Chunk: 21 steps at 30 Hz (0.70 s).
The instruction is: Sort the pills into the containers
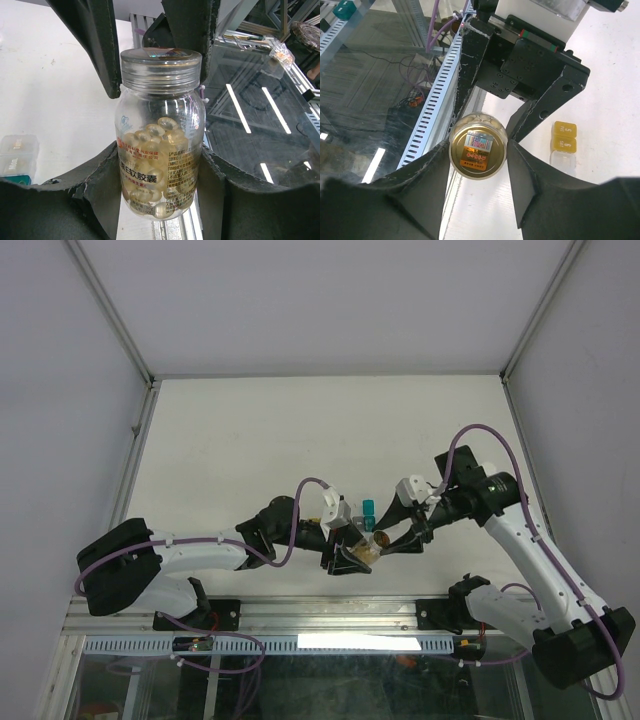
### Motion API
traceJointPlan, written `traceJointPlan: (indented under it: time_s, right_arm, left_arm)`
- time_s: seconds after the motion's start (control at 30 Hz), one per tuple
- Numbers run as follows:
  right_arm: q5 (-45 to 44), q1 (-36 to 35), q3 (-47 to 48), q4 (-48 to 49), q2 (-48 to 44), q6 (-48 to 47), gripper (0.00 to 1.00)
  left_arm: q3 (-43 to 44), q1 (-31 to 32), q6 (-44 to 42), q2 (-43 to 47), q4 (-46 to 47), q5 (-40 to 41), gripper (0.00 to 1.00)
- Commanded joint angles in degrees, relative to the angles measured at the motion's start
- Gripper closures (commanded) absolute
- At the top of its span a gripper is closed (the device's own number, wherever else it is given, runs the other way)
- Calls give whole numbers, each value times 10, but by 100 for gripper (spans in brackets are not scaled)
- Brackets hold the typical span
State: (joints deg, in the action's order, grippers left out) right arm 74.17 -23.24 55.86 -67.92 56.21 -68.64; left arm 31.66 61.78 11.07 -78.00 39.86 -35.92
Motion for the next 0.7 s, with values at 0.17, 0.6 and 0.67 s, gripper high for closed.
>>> traceJointPlan:
  time_s: [0.17,0.6,0.67]
  right_arm:
    - [-4,-5,-5,41,-6,46,66]
    - [-220,8,-2,255,78,429,77]
    - [-207,10,1,251,78,430,77]
  left_arm:
    - [15,-3,-6,20,28,52,100]
    - [62,78,-101,7,-12,579,100]
    - [84,78,-99,-15,-45,594,100]
